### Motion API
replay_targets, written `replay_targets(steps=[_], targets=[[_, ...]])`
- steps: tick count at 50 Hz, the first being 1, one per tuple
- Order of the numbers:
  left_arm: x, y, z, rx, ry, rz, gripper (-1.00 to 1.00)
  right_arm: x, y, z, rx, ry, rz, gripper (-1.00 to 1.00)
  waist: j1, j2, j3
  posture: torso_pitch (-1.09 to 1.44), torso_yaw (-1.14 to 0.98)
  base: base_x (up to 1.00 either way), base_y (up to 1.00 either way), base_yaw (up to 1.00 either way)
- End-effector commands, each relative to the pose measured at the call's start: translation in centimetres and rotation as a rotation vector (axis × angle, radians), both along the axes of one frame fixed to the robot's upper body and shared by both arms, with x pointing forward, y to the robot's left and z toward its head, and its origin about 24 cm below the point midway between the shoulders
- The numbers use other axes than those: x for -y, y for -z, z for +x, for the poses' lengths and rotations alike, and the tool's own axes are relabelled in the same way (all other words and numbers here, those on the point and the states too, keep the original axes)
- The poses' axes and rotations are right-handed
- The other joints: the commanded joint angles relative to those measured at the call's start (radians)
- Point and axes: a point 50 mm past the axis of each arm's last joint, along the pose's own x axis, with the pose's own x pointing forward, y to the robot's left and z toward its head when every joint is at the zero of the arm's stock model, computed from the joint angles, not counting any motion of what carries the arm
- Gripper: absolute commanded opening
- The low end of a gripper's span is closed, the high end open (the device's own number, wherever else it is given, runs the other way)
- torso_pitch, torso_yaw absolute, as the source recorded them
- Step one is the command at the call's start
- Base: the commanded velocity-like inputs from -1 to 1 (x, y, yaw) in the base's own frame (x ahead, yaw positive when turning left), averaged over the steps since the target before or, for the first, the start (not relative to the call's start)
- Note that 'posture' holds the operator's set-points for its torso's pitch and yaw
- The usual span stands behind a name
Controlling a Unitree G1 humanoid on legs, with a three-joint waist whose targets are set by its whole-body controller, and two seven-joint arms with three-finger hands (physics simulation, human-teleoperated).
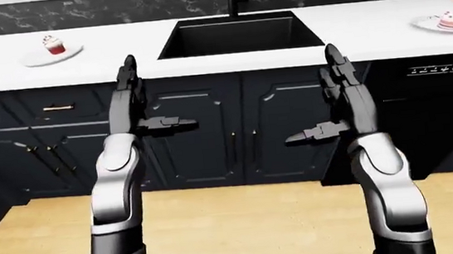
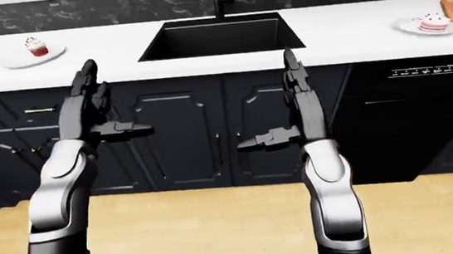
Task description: Move the dessert items from the plate to the tray.
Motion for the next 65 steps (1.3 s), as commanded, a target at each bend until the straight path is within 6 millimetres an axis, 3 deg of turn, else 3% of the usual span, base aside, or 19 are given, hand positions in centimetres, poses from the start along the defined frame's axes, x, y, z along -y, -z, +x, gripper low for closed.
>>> replay_targets(steps=[1,6,11,13,20,22,23,26,30,32,33,34,39,45,47,52,55,61,65], targets=[[-0.5,-2.6,0.1,0.094,-0.002,0.025,1.00,-0.2,-1.8,0.3,0.065,-0.016,-0.011,1.00,0.010,-0.010,-0.014,0.00,0.00,0.41,0.97,0.00],[-1.2,-3.0,0.5,0.122,-0.016,0.017,1.00,1.2,-3.4,1.3,0.102,0.007,-0.011,1.00,-0.014,-0.010,-0.047,0.00,0.00,0.41,0.97,0.00],[-1.4,-4.1,0.0,0.173,-0.008,0.048,1.00,1.0,-3.6,1.0,0.134,0.009,0.018,1.00,-0.005,0.145,-0.079,0.00,0.00,0.43,0.98,0.00],[-1.4,-4.5,-0.1,0.183,-0.003,0.054,1.00,1.1,-3.6,0.9,0.139,0.013,0.019,1.00,0.008,0.103,-0.024,0.00,0.00,0.45,0.97,0.00],[-1.5,-4.9,-0.7,0.203,0.022,0.076,1.00,1.7,-4.3,-0.1,0.159,0.054,0.016,1.00,0.048,0.045,-0.012,0.00,0.00,0.48,0.99,0.00],[-1.5,-4.9,-0.8,0.206,0.028,0.082,1.00,1.6,-4.8,0.1,0.164,0.052,0.007,1.00,0.020,-0.048,-0.040,0.00,0.00,0.51,0.99,0.00],[-1.5,-4.8,-0.8,0.204,0.030,0.084,1.00,1.7,-5.1,0.2,0.168,0.053,0.000,1.00,0.025,0.012,0.008,0.00,0.00,0.52,0.99,0.00],[-1.3,-4.9,-0.9,0.209,0.046,0.098,1.00,1.6,-5.8,1.1,0.174,0.041,-0.007,1.00,0.008,-0.013,-0.051,0.00,0.00,0.52,0.99,0.00],[-1.1,-5.3,-0.8,0.223,0.047,0.109,1.00,1.9,-6.7,1.9,0.187,0.040,-0.007,1.00,-0.025,0.015,-0.037,0.00,0.00,0.52,0.99,0.00],[-1.1,-5.5,-0.6,0.235,0.034,0.107,1.00,2.2,-6.5,2.2,0.183,0.046,-0.002,1.00,-0.014,0.085,-0.055,0.00,0.00,0.52,0.98,0.00],[-1.1,-5.5,-0.5,0.228,0.030,0.109,1.00,2.2,-6.5,2.2,0.182,0.045,-0.001,1.00,0.015,0.165,-0.074,0.00,0.00,0.52,0.99,0.00],[-1.1,-5.8,-0.2,0.233,0.032,0.115,1.00,2.1,-6.7,2.1,0.185,0.048,0.005,1.00,0.015,0.100,-0.038,0.00,0.00,0.52,0.98,0.00],[-0.9,-6.4,0.0,0.244,0.031,0.121,1.00,2.2,-7.0,1.6,0.193,0.062,0.024,1.00,0.024,0.119,-0.051,0.00,0.00,0.24,0.44,0.00],[-1.3,-6.9,0.0,0.253,0.013,0.122,1.00,2.8,-6.6,1.6,0.173,0.157,-0.020,1.00,0.035,0.038,-0.033,0.00,0.00,0.00,0.00,0.00],[-1.3,-7.1,0.1,0.247,0.008,0.132,1.00,2.9,-6.5,1.5,0.164,0.182,-0.023,1.00,0.004,-0.049,-0.041,0.00,0.00,0.00,0.00,0.00],[-0.9,-7.9,0.1,0.255,0.007,0.128,1.00,2.3,-7.1,0.5,0.193,0.076,0.034,1.00,0.025,-0.020,-0.020,0.00,0.00,0.03,0.00,0.00],[-1.1,-9.6,-0.4,0.287,0.004,0.134,1.00,2.4,-7.7,0.3,0.219,0.070,0.045,1.00,0.028,0.120,-0.031,0.00,0.00,0.36,0.00,0.00],[-1.4,-9.3,-1.2,0.289,-0.004,0.121,1.00,2.4,-7.2,-0.5,0.242,0.094,0.067,1.00,0.028,0.083,0.003,0.00,0.00,0.41,0.00,0.00],[-1.6,-9.0,-1.1,0.286,-0.001,0.119,1.00,2.3,-6.8,-0.1,0.201,0.092,0.091,1.00,0.032,0.080,-0.041,0.00,0.00,0.00,0.00,0.00]])
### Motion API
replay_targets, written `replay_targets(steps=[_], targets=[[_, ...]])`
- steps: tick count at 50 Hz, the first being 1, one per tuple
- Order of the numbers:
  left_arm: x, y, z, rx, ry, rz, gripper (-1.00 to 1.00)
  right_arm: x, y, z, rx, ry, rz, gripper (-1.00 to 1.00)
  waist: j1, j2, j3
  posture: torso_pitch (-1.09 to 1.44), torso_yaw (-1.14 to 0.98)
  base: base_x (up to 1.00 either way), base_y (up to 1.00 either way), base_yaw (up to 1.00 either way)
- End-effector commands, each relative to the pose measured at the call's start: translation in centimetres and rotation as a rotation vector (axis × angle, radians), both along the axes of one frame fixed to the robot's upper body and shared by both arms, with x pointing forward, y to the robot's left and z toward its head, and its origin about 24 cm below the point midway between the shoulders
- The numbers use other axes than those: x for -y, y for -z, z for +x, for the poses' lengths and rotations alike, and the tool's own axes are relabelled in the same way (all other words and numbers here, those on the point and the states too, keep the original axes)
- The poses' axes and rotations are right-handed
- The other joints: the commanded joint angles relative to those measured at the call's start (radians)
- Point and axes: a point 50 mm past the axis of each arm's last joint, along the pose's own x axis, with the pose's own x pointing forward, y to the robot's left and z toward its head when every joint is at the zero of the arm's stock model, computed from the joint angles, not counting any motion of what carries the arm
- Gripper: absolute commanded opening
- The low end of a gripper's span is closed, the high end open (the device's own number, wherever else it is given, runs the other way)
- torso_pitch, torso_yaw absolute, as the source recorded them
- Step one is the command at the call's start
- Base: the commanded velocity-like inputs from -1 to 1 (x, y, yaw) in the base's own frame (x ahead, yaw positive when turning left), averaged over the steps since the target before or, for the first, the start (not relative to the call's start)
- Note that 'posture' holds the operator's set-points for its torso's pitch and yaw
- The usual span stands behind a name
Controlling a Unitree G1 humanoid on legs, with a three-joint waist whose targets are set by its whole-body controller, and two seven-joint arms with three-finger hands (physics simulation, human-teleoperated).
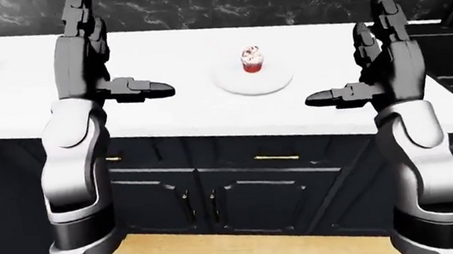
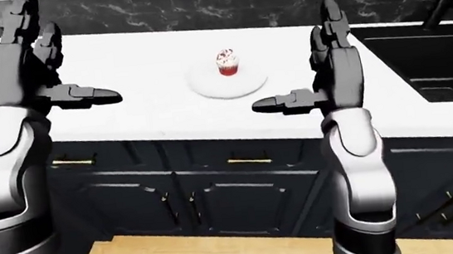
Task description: Move the dessert items from the plate to the tray.
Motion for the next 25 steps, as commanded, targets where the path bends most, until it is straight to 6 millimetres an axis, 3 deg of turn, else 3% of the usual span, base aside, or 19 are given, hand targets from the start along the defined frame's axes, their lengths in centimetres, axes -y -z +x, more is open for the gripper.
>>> replay_targets(steps=[1,3,12,13,14,15,16,17,19,20,23,25], targets=[[0.34,-0.41,-0.01,0.019,0.016,0.009,1.00,0.01,-0.86,-0.10,0.040,0.008,-0.006,1.00,-0.021,0.011,-0.029,0.00,0.00,0.00,0.00,-0.86],[0.25,-0.38,0.01,0.018,0.014,0.009,1.00,0.17,-0.81,-0.20,0.034,0.015,0.002,1.00,-0.004,0.000,-0.016,0.00,0.00,0.00,0.00,-1.00],[0.03,0.10,0.06,0.017,0.011,0.013,1.00,0.26,-0.61,-0.25,0.033,0.025,-0.002,1.00,-0.008,-0.080,-0.025,0.00,0.00,0.00,0.00,-1.00],[0.06,0.18,0.07,0.015,0.010,0.013,1.00,0.19,-0.49,-0.23,0.028,0.028,-0.022,1.00,0.016,-0.081,-0.022,0.00,0.00,0.00,-0.56,0.00],[0.15,0.17,0.07,0.016,0.012,0.011,1.00,0.02,-0.60,-0.31,0.032,0.022,-0.040,1.00,0.005,-0.039,0.000,0.00,0.00,0.00,0.00,0.00],[0.10,0.12,0.05,0.018,0.010,0.014,1.00,-0.08,-0.74,-0.38,0.042,0.019,-0.044,1.00,0.005,-0.059,-0.020,0.00,0.00,0.00,0.00,0.00],[0.01,0.07,0.01,0.019,0.009,0.011,1.00,-0.11,-0.68,-0.32,0.033,0.018,-0.043,1.00,0.006,-0.078,-0.019,0.00,0.00,0.00,0.00,0.00],[-0.15,0.03,-0.05,0.022,0.001,0.011,1.00,-0.27,-0.71,-0.38,0.037,0.011,-0.050,1.00,0.007,-0.092,-0.003,0.00,0.00,0.00,0.00,0.00],[-0.23,-0.11,-0.24,0.024,-0.005,0.010,1.00,-0.37,-0.58,-0.37,0.036,-0.002,-0.038,1.00,0.001,-0.092,0.003,0.00,0.00,0.00,0.00,0.00],[-0.24,-0.12,-0.24,0.024,-0.007,0.013,1.00,-0.43,-0.49,-0.34,0.039,-0.008,-0.043,1.00,0.002,-0.082,-0.022,0.00,0.00,0.21,0.00,0.00],[-0.20,-0.38,-0.31,0.028,-0.008,0.014,1.00,-0.50,-0.70,-0.46,0.043,-0.014,-0.050,1.00,-0.009,-0.054,0.015,0.00,0.00,0.39,0.00,0.00],[-0.20,-0.32,-0.28,0.028,-0.009,0.018,1.00,-0.51,-0.59,-0.43,0.037,-0.012,-0.054,1.00,-0.014,-0.030,0.022,0.00,0.00,0.43,0.00,0.00]])
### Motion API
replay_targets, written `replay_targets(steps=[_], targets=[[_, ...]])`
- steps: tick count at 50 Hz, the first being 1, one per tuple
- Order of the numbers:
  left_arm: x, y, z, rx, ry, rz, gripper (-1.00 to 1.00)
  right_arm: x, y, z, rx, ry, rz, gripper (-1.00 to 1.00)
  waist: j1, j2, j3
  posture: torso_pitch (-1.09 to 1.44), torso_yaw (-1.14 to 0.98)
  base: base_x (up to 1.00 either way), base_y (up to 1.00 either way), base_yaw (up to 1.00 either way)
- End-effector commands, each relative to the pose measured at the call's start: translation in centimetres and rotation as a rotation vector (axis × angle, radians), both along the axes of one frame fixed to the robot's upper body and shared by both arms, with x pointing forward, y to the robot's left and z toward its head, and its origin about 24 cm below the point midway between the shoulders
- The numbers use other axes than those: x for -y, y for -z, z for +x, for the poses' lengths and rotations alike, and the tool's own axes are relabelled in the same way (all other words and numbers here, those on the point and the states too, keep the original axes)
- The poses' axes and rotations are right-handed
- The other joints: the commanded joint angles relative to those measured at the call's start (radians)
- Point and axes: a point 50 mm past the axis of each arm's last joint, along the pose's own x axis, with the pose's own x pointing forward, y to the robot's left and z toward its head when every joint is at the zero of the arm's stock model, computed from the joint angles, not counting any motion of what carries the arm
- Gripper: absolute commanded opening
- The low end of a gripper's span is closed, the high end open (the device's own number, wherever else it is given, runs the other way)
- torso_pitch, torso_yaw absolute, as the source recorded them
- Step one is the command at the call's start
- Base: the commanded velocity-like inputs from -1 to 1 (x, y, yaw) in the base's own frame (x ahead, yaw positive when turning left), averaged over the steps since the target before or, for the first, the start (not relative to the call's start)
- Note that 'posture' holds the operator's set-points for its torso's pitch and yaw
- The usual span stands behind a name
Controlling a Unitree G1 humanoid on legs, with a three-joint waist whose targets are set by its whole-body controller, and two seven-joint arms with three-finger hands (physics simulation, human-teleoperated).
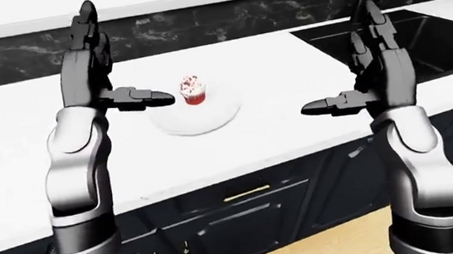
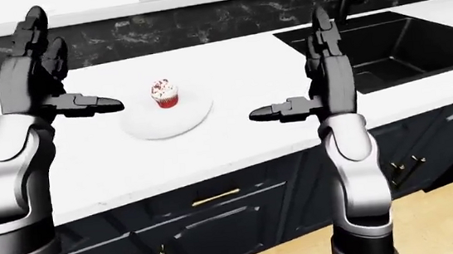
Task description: Move the dessert items from the plate to the tray.
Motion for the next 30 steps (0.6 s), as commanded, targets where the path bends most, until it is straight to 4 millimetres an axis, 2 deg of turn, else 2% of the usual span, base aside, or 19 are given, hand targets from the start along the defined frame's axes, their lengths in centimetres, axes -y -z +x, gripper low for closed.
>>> replay_targets(steps=[1,2,4,5,6,8,11,13,15,18,25,26,27,29,30], targets=[[0.2,-1.9,-0.5,0.091,0.006,0.016,1.00,-0.1,-1.5,-0.3,0.075,0.001,-0.002,1.00,-0.005,0.002,0.004,0.00,0.00,0.02,0.00,0.00],[0.2,-2.0,-0.5,0.091,0.006,0.017,1.00,-0.1,-1.3,-0.2,0.069,0.002,-0.010,1.00,-0.012,0.006,-0.030,0.00,0.00,0.00,0.00,0.00],[0.2,-2.0,-0.5,0.092,0.006,0.018,1.00,-0.1,-1.2,-0.2,0.068,0.002,0.006,1.00,-0.025,0.046,-0.066,0.00,0.00,0.00,0.00,0.00],[0.2,-2.0,-0.6,0.092,0.007,0.017,1.00,-0.1,-1.2,-0.3,0.068,0.004,0.002,1.00,-0.017,0.018,-0.029,0.00,0.00,0.00,0.00,0.00],[0.1,-2.0,-0.6,0.092,0.005,0.020,1.00,0.0,-1.2,-0.3,0.067,0.005,0.003,1.00,-0.013,0.026,-0.029,0.00,0.00,0.00,0.00,0.00],[0.1,-2.0,-0.6,0.092,0.007,0.022,1.00,0.0,-1.4,-0.4,0.072,0.008,0.003,1.00,-0.006,0.019,-0.033,0.00,0.00,0.00,0.00,0.00],[0.2,-2.0,-0.7,0.087,0.016,0.018,1.00,0.0,-1.4,-0.5,0.072,0.008,0.003,1.00,0.000,-0.011,-0.026,0.00,0.00,0.00,0.00,0.00],[0.3,-2.2,-0.8,0.087,0.028,0.012,1.00,0.0,-1.4,-0.5,0.071,0.007,0.002,1.00,0.007,-0.044,-0.026,0.00,0.00,0.00,0.00,0.00],[0.3,-2.4,-0.7,0.089,0.028,0.020,1.00,-0.1,-1.5,-0.5,0.071,0.007,0.005,1.00,0.013,-0.029,-0.029,0.00,0.00,0.00,0.00,0.00],[0.4,-2.7,-0.5,0.092,0.040,0.038,1.00,-0.1,-1.4,-0.5,0.071,0.007,0.006,1.00,0.013,-0.025,-0.048,0.00,0.00,0.00,0.00,0.00],[1.9,-4.1,0.4,0.101,0.079,0.082,1.00,0.1,-1.5,-0.6,0.069,0.005,0.019,1.00,0.012,-0.019,-0.056,0.00,0.00,0.00,0.00,0.00],[2.1,-4.3,0.6,0.098,0.082,0.088,1.00,0.2,-1.4,-0.6,0.065,0.003,0.024,1.00,0.014,-0.015,-0.068,0.00,0.00,0.00,-0.21,0.00],[2.2,-4.5,0.9,0.098,0.078,0.104,1.00,0.3,-1.4,-0.6,0.066,0.004,0.025,1.00,0.012,-0.002,-0.055,0.00,0.00,0.00,-0.20,0.00],[2.6,-5.0,1.2,0.102,0.088,0.117,1.00,0.2,-1.2,-0.5,0.062,0.001,0.023,1.00,0.013,0.016,-0.051,0.00,0.00,0.10,-0.16,0.00],[2.7,-5.0,1.3,0.098,0.093,0.127,1.00,0.3,-1.0,-0.5,0.064,0.002,0.031,1.00,0.015,0.013,-0.044,0.00,0.00,0.16,-0.40,0.00]])
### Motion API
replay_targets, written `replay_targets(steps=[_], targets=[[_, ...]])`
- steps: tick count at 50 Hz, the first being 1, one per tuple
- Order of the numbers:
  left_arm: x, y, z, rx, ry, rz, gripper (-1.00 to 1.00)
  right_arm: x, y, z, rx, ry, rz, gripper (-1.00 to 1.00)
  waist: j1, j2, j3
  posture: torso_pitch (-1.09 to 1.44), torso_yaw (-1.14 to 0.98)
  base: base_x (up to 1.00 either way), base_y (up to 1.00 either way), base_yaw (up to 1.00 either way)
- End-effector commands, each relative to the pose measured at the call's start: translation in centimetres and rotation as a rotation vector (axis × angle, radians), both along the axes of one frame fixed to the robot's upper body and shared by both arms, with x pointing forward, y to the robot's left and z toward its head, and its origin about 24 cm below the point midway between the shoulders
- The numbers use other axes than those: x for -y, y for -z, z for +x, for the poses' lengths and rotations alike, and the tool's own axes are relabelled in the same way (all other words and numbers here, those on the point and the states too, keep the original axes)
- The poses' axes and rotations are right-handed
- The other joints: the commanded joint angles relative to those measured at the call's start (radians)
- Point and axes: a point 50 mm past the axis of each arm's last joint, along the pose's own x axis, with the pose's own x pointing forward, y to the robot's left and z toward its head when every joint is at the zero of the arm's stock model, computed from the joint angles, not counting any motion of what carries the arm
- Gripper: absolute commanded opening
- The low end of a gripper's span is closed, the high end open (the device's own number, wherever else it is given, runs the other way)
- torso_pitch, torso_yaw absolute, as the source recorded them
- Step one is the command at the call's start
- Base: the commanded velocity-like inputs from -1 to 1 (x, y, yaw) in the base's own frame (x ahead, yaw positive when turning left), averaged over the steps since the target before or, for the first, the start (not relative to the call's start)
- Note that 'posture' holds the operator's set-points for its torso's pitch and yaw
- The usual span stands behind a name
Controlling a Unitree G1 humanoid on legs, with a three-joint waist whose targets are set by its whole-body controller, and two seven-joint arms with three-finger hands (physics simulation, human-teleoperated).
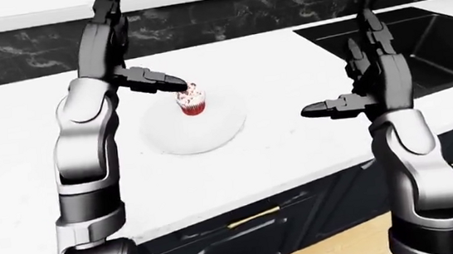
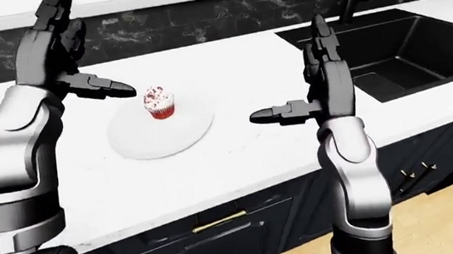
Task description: Move the dessert items from the plate to the tray.
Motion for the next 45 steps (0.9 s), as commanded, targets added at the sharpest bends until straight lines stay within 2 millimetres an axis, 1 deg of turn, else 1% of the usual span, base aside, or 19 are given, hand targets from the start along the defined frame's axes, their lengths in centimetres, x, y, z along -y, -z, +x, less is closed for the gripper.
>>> replay_targets(steps=[1,3,4,5,7,8,9,10,13,14,16,18,20,24,27,30,36,38,45], targets=[[0.6,-2.6,-0.6,0.120,0.022,0.042,1.00,0.2,-1.6,-0.4,0.094,0.013,-0.008,1.00,-0.007,0.022,-0.021,0.00,0.00,0.15,-0.43,0.00],[0.7,-2.5,-0.3,0.117,0.022,0.050,1.00,0.2,-1.5,-0.5,0.092,0.010,-0.014,1.00,-0.010,0.032,-0.025,0.00,0.00,0.15,-0.57,0.00],[0.8,-2.1,0.1,0.104,0.014,0.082,1.00,0.2,-1.6,-0.6,0.101,0.009,-0.025,1.00,-0.013,0.040,-0.004,0.00,0.00,0.00,0.00,0.00],[0.8,-2.1,0.4,0.102,0.016,0.093,1.00,0.2,-1.6,-0.6,0.101,0.011,-0.028,1.00,-0.015,0.002,-0.021,0.00,0.00,0.00,0.00,0.00],[0.9,-2.1,0.9,0.098,0.021,0.104,1.00,0.2,-1.5,-0.7,0.102,0.010,-0.024,1.00,-0.006,-0.061,-0.014,0.00,0.00,0.00,0.00,0.00],[0.8,-1.8,1.2,0.088,0.020,0.120,1.00,0.1,-1.4,-0.7,0.097,0.009,-0.023,1.00,-0.013,-0.107,-0.019,0.00,0.00,0.00,0.00,0.00],[0.8,-1.5,1.5,0.086,0.009,0.159,1.00,0.2,-1.5,-0.8,0.099,0.010,-0.020,1.00,-0.009,-0.061,-0.004,0.00,0.00,0.00,0.00,0.00],[0.7,-1.3,1.7,0.081,0.004,0.171,1.00,0.1,-1.4,-0.8,0.097,0.008,-0.025,1.00,-0.012,-0.067,-0.004,0.00,0.00,0.00,0.00,0.00],[0.5,-0.4,2.2,0.067,-0.018,0.234,1.00,0.1,-1.3,-0.7,0.094,0.006,-0.023,1.00,-0.017,-0.046,-0.003,0.00,0.00,0.00,0.00,0.00],[0.4,-0.2,2.3,0.058,-0.027,0.269,1.00,0.1,-1.3,-0.8,0.095,0.002,-0.022,1.00,-0.018,-0.034,-0.003,0.00,0.00,0.00,0.00,0.00],[0.1,0.1,2.4,0.054,-0.047,0.290,1.00,0.1,-1.1,-0.9,0.095,0.004,-0.022,1.00,-0.023,0.005,-0.011,0.00,0.00,0.00,0.00,0.00],[0.1,0.4,2.3,0.041,-0.046,0.300,1.00,0.2,-1.1,-0.9,0.095,0.004,-0.021,1.00,-0.023,-0.018,-0.008,0.00,0.00,0.00,0.00,0.00],[0.0,0.4,2.3,0.040,-0.054,0.327,1.00,0.2,-0.9,-0.8,0.093,0.003,-0.024,1.00,-0.017,-0.028,-0.019,0.00,0.00,0.00,0.00,0.00],[-0.3,0.4,2.5,0.022,-0.062,0.350,1.00,0.2,-0.5,-0.8,0.088,0.005,-0.023,1.00,-0.008,-0.041,-0.029,0.00,0.00,0.00,0.00,0.00],[-0.2,0.7,2.8,-0.014,-0.040,0.398,1.00,0.2,-0.5,-0.8,0.090,0.001,-0.020,1.00,-0.005,-0.043,-0.036,0.00,0.00,0.00,0.00,0.00],[0.1,0.6,3.7,-0.027,-0.024,0.466,1.00,0.1,-0.4,-0.8,0.089,-0.003,-0.020,1.00,-0.003,-0.042,-0.039,0.00,0.00,0.00,0.00,0.00],[0.0,1.7,5.2,-0.082,-0.004,0.530,1.00,0.1,-0.4,-0.8,0.085,-0.004,-0.021,1.00,-0.002,-0.042,-0.047,0.00,0.00,0.00,0.00,0.00],[0.0,2.1,5.2,-0.117,0.006,0.573,1.00,0.1,-0.4,-0.8,0.085,-0.007,-0.026,1.00,-0.003,-0.042,-0.049,0.00,0.00,0.00,0.00,0.00],[-0.2,1.5,4.6,-0.143,-0.002,0.623,1.00,0.2,-0.2,-0.8,0.084,-0.005,-0.026,1.00,-0.009,-0.042,-0.051,0.00,0.00,0.00,0.00,0.00]])
